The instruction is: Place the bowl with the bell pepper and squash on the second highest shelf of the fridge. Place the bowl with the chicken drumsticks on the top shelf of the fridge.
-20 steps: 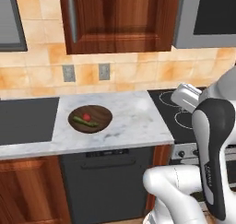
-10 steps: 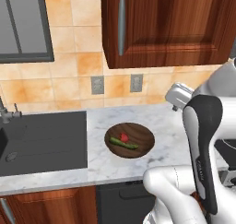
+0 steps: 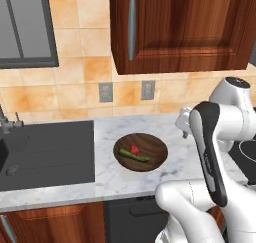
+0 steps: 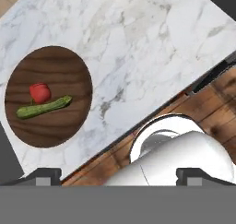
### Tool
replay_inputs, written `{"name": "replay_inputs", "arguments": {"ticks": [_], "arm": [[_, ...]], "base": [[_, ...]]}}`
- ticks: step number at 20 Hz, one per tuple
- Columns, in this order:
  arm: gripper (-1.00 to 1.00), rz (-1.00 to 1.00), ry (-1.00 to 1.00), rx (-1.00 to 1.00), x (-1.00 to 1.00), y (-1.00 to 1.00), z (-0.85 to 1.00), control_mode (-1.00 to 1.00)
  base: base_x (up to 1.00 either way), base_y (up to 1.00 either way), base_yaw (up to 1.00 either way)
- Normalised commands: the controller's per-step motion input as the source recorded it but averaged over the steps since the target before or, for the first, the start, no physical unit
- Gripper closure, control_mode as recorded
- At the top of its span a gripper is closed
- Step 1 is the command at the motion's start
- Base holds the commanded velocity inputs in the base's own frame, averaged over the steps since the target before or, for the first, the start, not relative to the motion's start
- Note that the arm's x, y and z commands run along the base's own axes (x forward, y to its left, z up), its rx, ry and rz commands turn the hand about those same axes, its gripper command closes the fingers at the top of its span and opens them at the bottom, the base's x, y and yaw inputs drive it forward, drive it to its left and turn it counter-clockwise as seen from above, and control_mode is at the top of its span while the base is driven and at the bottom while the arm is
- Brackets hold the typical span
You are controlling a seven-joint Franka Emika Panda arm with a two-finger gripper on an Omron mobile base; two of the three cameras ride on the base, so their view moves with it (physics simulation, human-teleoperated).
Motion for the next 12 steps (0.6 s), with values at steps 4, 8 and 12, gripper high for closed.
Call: {"name": "replay_inputs", "arguments": {"ticks": [4,8,12], "arm": [[-1.0,0.0,0.0,0.0,0.55,0.0,-0.57,-1.0],[-1.0,0.0,0.0,0.0,0.52,0.01,-0.69,-1.0],[-1.0,0.01,0.05,0.0,0.43,0.04,-0.62,-1.0]], "base": [[0.0,0.0,0.0],[0.0,0.0,0.0],[0.0,0.0,0.0]]}}
